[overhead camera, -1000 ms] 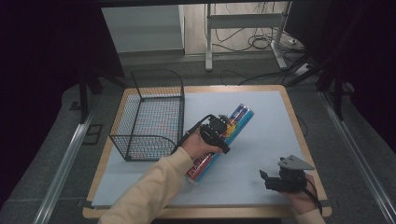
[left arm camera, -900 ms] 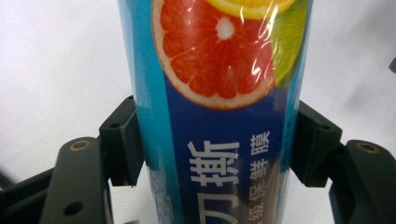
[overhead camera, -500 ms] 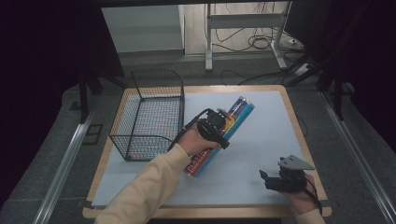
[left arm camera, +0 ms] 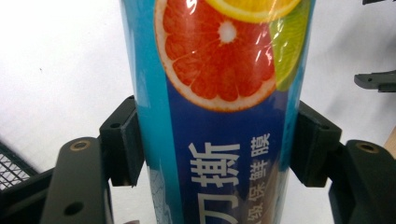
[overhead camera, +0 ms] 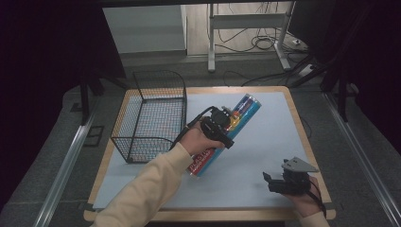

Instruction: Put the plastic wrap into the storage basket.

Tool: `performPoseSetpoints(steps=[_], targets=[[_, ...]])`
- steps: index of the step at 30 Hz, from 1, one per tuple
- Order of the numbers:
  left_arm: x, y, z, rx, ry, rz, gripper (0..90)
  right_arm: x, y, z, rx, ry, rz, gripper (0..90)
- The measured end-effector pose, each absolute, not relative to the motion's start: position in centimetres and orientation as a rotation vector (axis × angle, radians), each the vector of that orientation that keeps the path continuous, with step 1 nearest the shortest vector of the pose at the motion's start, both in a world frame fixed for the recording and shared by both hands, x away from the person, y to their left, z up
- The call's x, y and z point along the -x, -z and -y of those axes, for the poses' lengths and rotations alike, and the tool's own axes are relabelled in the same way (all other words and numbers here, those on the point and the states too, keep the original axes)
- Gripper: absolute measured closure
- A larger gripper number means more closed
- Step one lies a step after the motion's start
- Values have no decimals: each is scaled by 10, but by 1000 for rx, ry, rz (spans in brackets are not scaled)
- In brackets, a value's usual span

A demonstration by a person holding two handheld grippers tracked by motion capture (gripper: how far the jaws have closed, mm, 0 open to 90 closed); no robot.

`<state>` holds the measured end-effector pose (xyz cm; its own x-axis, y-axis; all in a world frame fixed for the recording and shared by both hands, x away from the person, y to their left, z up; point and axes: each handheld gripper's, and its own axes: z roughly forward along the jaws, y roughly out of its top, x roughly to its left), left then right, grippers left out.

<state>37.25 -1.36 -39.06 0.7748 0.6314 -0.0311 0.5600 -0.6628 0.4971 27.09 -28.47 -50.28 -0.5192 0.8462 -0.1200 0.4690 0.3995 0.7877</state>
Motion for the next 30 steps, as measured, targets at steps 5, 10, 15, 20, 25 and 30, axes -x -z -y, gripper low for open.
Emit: performPoseSetpoints(steps=[5,10,15,20,25,30], targets=[[-374,387,15,-2481,-198,-875,317,-271,503,285,-1121,-969,-2149,107],[-375,381,16,-2477,-214,-870,317,-271,503,285,-1121,-969,-2151,107],[-377,377,17,-2476,-218,-867,317,-271,503,285,-1121,-970,-2152,107],[-380,374,18,-2477,-224,-863,317,-271,503,285,-1121,-971,-2151,107],[-385,372,19,-2479,-229,-858,317,-272,503,285,-1126,-971,-2150,107],[-394,368,22,-2471,-230,-864,317,-273,504,285,-1127,-973,-2153,107]])
